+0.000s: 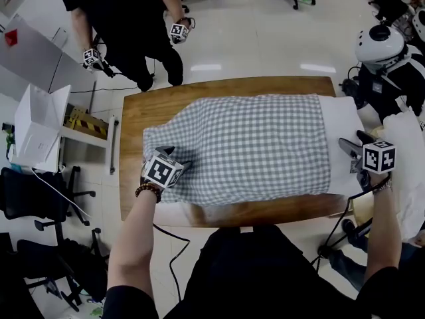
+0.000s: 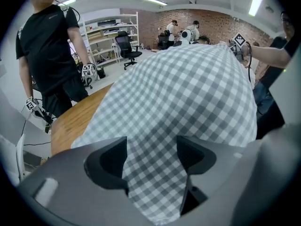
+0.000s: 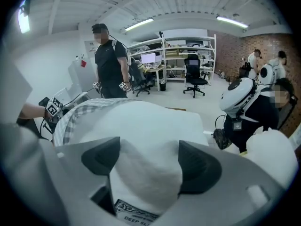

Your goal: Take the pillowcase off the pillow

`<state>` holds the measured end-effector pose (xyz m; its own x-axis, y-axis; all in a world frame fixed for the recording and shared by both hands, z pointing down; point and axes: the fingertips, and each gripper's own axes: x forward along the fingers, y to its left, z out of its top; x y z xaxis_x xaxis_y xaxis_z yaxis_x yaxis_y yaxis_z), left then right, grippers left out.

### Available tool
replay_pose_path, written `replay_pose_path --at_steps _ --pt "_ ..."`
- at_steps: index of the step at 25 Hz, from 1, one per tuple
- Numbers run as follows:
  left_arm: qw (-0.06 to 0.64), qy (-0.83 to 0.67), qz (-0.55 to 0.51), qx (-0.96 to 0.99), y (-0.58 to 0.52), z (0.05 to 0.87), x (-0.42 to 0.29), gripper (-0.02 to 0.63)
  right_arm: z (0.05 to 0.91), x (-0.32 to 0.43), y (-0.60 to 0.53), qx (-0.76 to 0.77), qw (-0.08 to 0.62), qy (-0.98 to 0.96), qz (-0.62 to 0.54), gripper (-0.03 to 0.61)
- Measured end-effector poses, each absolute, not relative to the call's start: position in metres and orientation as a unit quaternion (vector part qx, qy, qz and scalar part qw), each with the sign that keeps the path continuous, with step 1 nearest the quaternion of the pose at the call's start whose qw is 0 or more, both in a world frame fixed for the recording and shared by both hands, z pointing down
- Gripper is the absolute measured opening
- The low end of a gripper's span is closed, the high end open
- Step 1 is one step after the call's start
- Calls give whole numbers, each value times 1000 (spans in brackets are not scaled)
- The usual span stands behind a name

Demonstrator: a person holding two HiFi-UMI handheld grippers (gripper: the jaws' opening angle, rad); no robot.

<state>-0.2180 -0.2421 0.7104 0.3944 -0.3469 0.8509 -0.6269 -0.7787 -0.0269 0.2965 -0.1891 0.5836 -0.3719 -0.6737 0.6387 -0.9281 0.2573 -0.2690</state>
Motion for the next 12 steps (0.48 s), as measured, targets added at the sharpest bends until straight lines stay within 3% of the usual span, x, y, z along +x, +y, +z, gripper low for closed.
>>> replay_pose_path --at_steps 12 --pt "166 -265 517 797 -251 758 -211 336 608 285 -205 520 251 -755 311 383"
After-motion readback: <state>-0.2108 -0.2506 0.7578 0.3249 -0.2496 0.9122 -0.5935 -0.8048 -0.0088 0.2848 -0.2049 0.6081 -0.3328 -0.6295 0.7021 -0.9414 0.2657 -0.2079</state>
